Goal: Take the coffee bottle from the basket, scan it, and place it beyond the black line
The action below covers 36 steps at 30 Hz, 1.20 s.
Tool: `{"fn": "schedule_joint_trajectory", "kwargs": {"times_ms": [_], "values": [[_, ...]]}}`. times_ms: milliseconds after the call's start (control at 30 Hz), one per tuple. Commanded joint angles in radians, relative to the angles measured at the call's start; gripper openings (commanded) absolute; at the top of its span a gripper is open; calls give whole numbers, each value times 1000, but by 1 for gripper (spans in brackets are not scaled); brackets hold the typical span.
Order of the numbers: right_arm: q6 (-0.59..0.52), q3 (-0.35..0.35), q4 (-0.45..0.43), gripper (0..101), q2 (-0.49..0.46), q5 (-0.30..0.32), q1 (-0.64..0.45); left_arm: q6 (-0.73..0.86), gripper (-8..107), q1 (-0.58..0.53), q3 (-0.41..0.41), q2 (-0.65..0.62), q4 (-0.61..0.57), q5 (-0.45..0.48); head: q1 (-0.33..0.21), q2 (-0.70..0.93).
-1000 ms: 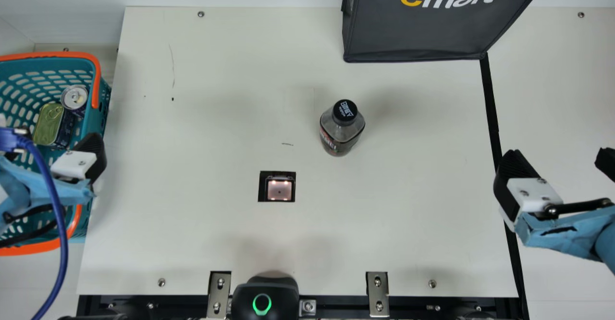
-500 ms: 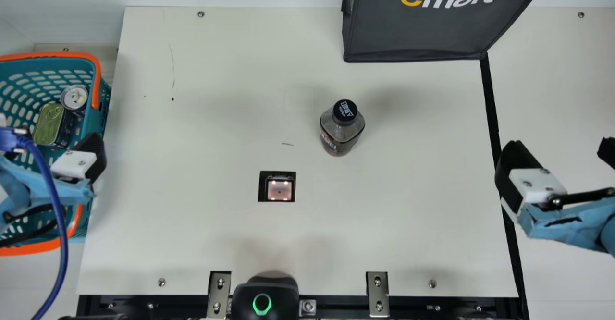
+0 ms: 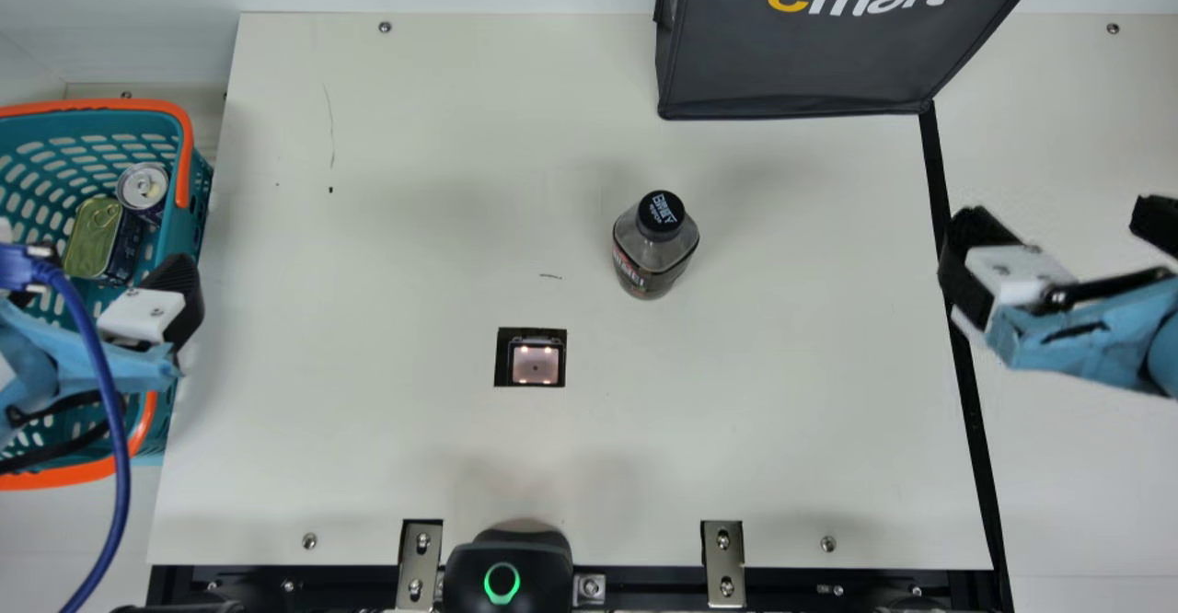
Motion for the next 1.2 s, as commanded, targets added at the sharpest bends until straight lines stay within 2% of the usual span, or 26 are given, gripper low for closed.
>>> {"fn": "schedule_joint_trajectory", "kwargs": {"times_ms": [0,333,1167], "values": [[-5,-14,2,91,21,2,-5,0,90,0,0,0,0,0,-27,2],[-7,-58,2,91,91,-5,0,0,90,0,0,0,0,0,-27,2],[78,-3,-50,91,170,-98,165,0,90,0,0,0,0,0,-27,2]]}}
